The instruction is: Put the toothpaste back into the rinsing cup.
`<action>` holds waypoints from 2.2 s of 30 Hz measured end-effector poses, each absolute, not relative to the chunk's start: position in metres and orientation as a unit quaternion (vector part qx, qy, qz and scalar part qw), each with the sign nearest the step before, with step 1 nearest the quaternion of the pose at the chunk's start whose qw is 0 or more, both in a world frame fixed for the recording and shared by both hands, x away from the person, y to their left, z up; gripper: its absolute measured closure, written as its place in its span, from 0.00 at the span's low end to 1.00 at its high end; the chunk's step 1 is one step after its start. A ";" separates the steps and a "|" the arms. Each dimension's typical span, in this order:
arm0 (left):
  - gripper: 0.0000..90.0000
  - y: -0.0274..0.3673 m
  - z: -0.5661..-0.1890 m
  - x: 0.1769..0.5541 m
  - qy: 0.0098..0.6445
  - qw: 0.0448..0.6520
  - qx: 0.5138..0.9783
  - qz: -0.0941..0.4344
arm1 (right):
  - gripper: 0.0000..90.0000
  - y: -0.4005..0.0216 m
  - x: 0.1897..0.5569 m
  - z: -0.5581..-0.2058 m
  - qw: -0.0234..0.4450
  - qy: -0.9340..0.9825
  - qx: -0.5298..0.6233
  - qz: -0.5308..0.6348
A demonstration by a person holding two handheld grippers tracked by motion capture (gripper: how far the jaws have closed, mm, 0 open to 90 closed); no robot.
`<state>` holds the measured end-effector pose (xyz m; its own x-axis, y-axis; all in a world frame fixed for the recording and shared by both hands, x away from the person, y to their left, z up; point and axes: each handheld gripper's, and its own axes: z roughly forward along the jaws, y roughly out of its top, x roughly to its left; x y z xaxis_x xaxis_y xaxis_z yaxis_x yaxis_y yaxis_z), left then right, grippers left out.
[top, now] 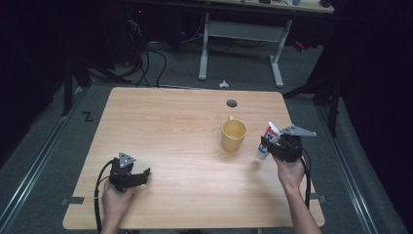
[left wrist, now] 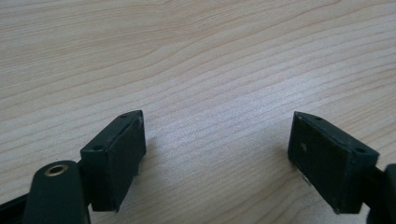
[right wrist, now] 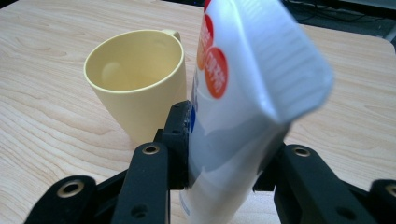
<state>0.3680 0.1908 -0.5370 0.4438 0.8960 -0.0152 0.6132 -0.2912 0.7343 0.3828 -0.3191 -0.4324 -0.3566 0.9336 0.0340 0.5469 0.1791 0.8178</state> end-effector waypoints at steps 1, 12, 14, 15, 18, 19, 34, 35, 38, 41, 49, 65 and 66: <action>0.22 0.191 -0.537 0.368 0.486 0.344 0.777 0.205 | 0.73 -0.319 0.383 -0.431 0.247 0.726 0.510 0.389; 0.22 0.191 -0.537 0.368 0.486 0.344 0.777 0.205 | 0.74 -0.325 0.383 -0.421 0.243 0.720 0.509 0.403; 0.22 0.191 -0.537 0.368 0.486 0.344 0.777 0.205 | 0.74 -0.325 0.383 -0.418 0.244 0.720 0.509 0.403; 0.22 0.191 -0.537 0.368 0.486 0.344 0.777 0.205 | 0.74 -0.325 0.383 -0.418 0.244 0.720 0.509 0.403; 0.22 0.191 -0.537 0.368 0.486 0.344 0.777 0.205 | 0.74 -0.325 0.384 -0.413 0.246 0.720 0.505 0.408; 0.22 0.191 -0.537 0.368 0.486 0.344 0.777 0.205 | 0.74 -0.325 0.384 -0.413 0.246 0.720 0.505 0.408; 0.22 0.191 -0.537 0.368 0.486 0.344 0.777 0.205 | 0.74 -0.324 0.385 -0.394 0.252 0.720 0.493 0.419; 0.22 0.191 -0.537 0.368 0.486 0.344 0.777 0.205 | 0.74 -0.324 0.385 -0.394 0.252 0.720 0.493 0.419; 0.22 0.191 -0.537 0.368 0.486 0.344 0.777 0.205 | 0.74 -0.324 0.385 -0.389 0.254 0.720 0.489 0.421; 0.22 0.191 -0.537 0.368 0.486 0.344 0.777 0.205 | 0.74 -0.324 0.385 -0.386 0.254 0.720 0.487 0.424; 0.22 0.191 -0.537 0.368 0.486 0.344 0.777 0.205 | 0.74 -0.321 0.387 -0.379 0.251 0.722 0.482 0.428; 0.22 0.191 -0.537 0.368 0.486 0.344 0.777 0.205 | 0.74 -0.309 0.394 -0.366 0.249 0.729 0.465 0.436; 0.22 0.191 -0.537 0.368 0.486 0.344 0.777 0.205 | 0.74 -0.308 0.394 -0.365 0.248 0.730 0.464 0.437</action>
<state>0.3680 0.1908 -0.5370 0.4441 0.8958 -0.0151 0.6132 -0.2917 0.7341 0.3942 -0.3084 -0.3649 -0.4464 0.8938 0.0436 0.4606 0.1877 0.8676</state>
